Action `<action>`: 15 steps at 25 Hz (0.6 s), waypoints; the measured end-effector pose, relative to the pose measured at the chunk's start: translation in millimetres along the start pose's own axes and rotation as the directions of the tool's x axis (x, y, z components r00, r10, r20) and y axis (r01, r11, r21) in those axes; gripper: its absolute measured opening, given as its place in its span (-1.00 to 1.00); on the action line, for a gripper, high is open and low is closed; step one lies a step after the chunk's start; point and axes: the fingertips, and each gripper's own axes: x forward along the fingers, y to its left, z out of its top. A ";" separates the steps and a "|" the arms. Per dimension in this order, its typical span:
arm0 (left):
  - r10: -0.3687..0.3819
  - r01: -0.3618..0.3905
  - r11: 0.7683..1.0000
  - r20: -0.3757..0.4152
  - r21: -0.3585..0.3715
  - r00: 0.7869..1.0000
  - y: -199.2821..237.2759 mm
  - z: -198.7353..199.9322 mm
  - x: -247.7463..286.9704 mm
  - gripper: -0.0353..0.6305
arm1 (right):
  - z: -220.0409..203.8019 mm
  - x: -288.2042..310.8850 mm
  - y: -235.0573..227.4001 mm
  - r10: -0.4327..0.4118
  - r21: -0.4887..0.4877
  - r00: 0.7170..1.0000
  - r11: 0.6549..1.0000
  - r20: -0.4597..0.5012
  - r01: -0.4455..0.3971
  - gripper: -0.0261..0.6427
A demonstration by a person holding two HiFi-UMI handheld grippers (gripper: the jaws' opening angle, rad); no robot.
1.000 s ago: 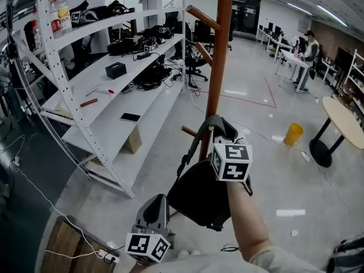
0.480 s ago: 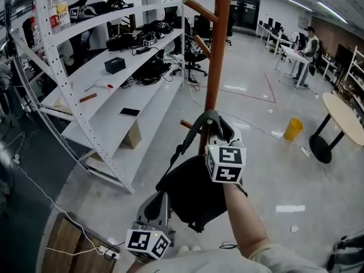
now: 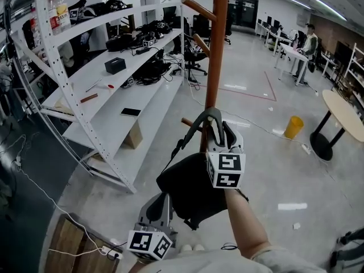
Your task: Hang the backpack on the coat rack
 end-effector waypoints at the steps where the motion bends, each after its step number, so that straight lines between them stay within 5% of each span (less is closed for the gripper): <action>1: -0.002 0.002 1.000 -0.001 0.001 1.000 0.3 -0.5 -0.5 -0.82 | -1.3 -2.9 -0.2 -0.002 -0.003 1.000 1.000 -0.003 0.002 -0.40; 13: -0.084 0.085 0.996 -0.033 0.032 0.996 -10.4 -12.1 4.1 -0.82 | -0.4 -99.6 15.5 0.001 -0.036 0.998 0.999 0.065 0.001 -0.40; 15: -0.104 0.105 0.994 -0.038 0.034 0.994 -18.2 -14.2 6.0 -0.82 | -6.5 -122.2 21.4 -0.005 -0.099 0.997 0.995 0.071 0.012 -0.74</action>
